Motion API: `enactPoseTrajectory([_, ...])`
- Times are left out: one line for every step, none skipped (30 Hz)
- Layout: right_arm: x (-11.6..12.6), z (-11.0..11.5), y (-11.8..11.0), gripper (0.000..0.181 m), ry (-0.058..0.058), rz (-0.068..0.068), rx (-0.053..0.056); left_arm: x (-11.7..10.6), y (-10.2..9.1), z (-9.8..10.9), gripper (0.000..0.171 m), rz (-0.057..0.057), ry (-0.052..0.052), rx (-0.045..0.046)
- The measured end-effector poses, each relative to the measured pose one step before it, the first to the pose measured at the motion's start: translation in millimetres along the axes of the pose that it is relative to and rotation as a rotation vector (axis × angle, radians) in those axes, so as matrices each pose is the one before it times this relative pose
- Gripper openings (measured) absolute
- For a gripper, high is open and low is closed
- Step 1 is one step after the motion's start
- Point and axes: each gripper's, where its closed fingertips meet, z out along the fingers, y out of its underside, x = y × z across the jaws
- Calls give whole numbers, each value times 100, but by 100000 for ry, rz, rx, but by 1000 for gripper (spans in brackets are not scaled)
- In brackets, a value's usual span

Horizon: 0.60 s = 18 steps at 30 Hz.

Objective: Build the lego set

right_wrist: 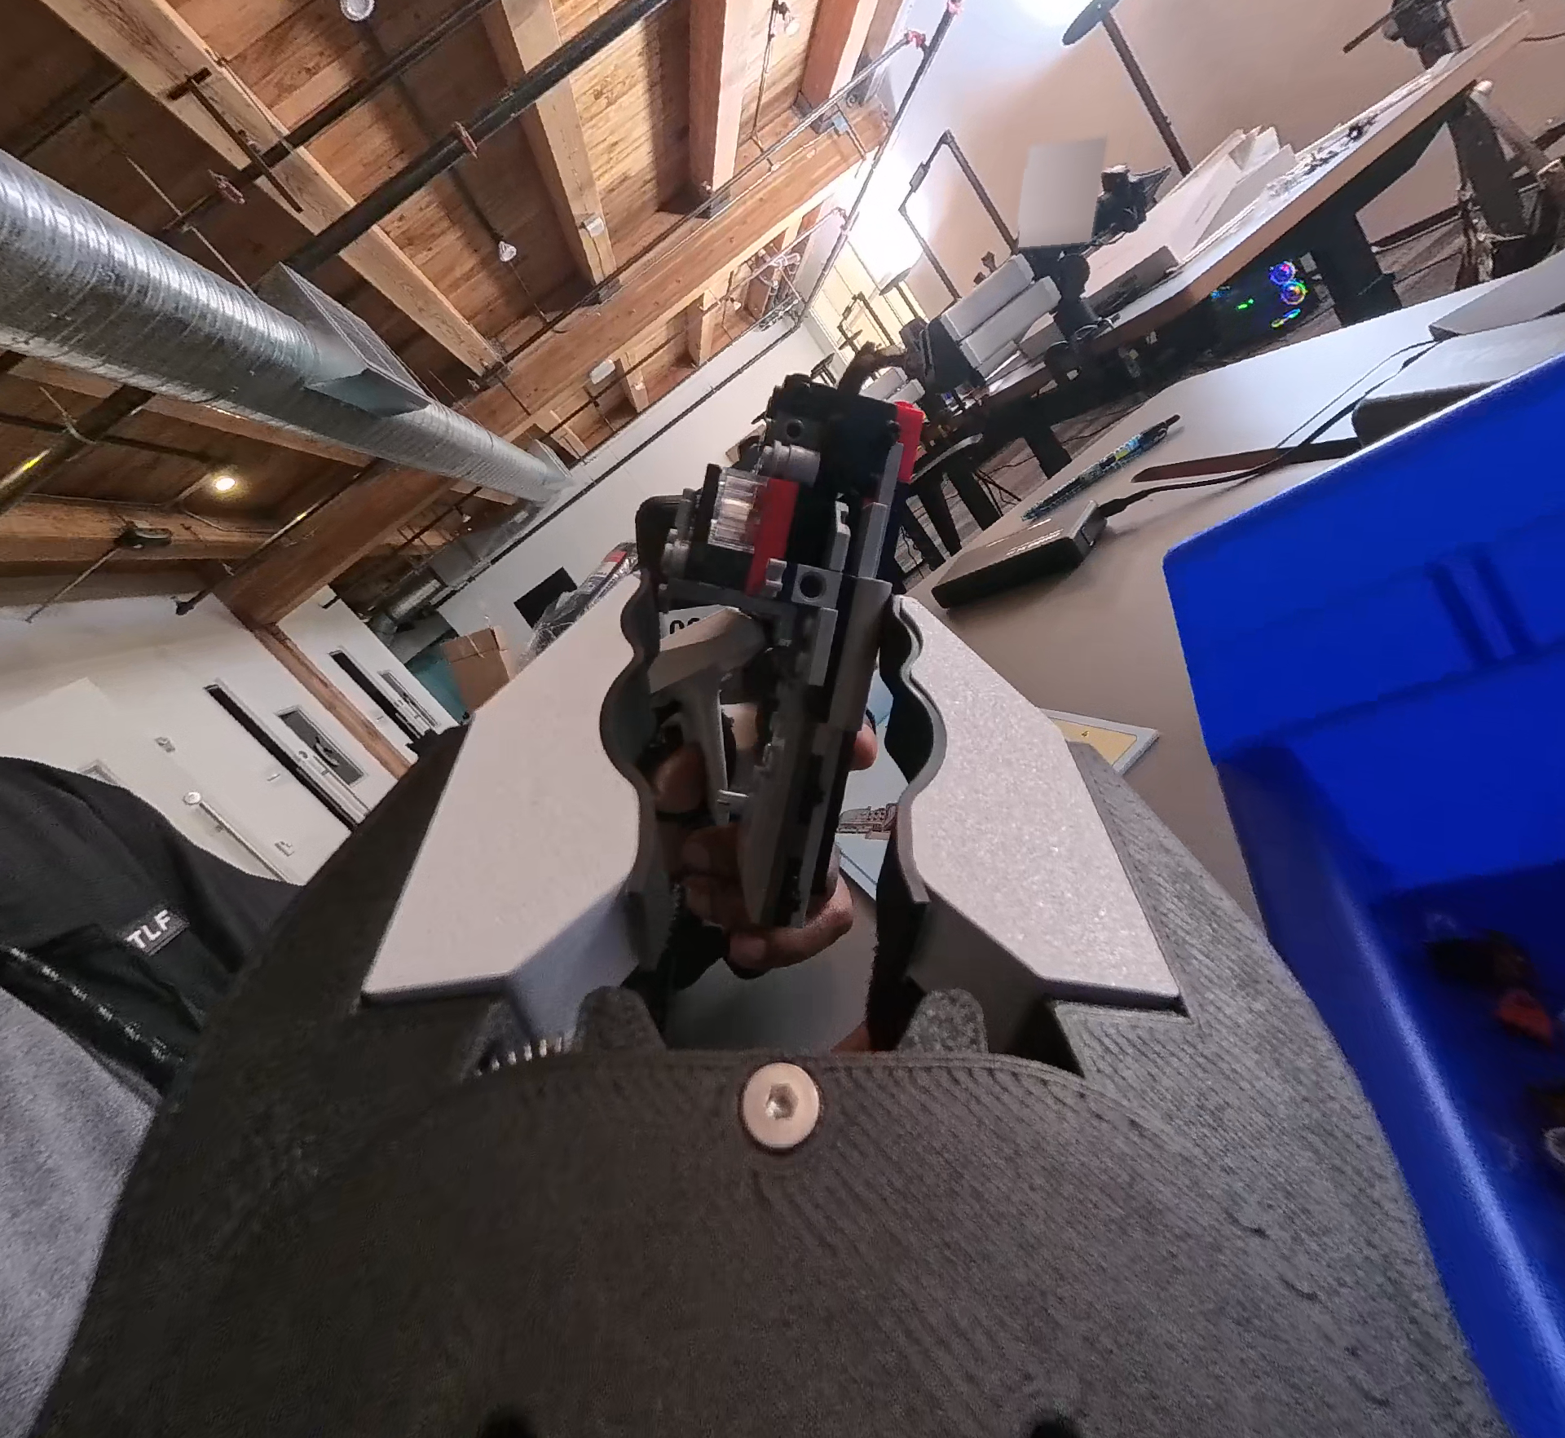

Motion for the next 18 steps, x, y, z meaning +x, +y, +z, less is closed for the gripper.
enactPoseTrajectory([6,-13,9,54,124,128,11,-3,4,3,24,64,-94,-120])
enactPoseTrajectory([29,3,15,54,133,251,-63,-22,17,-1,24,153,-146,-150])
enactPoseTrajectory([8,-5,9,54,57,191,-54,-2,9,-5,24,300,-78,-96])
enactPoseTrajectory([-3,0,19,54,54,72,-167,-8,4,-10,24,247,-69,-119])
enactPoseTrajectory([25,-3,20,54,228,-164,-281,-18,22,4,24,199,-157,-222])
enactPoseTrajectory([26,-16,9,54,224,-132,-96,-12,30,5,24,290,-198,-196])
enactPoseTrajectory([32,-13,7,54,132,98,-8,-25,24,8,24,345,-269,-152])
enactPoseTrajectory([71,-6,40,54,392,139,-144,-64,57,4,24,489,-447,-391])
enactPoseTrajectory([31,-9,24,54,152,36,-62,-18,33,-8,24,670,-241,-275])
enactPoseTrajectory([-12,-1,8,54,-49,43,39,3,10,-9,24,352,-49,-169])
enactPoseTrajectory([-12,-1,3,54,-95,-15,-18,21,-11,-6,24,35,2,-69])
enactPoseTrajectory([-21,-2,-22,54,-127,-37,79,23,-4,5,24,269,-32,-9])
enactPoseTrajectory([-16,4,-6,54,-96,-84,83,12,-7,1,24,398,-135,-20])
enactPoseTrajectory([10,-12,1,54,59,-25,-29,0,17,8,23,285,-161,-167])
enactPoseTrajectory([28,6,10,54,122,50,-35,-11,15,0,24,27,-126,-145])
enactPoseTrajectory([15,-8,-1,54,69,104,96,-10,16,2,24,87,-58,-89])
enactPoseTrajectory([15,8,11,54,18,198,61,-16,9,-4,24,81,-73,-63])
enactPoseTrajectory([14,-3,3,54,55,16,-65,-9,20,0,24,6,-87,-116])
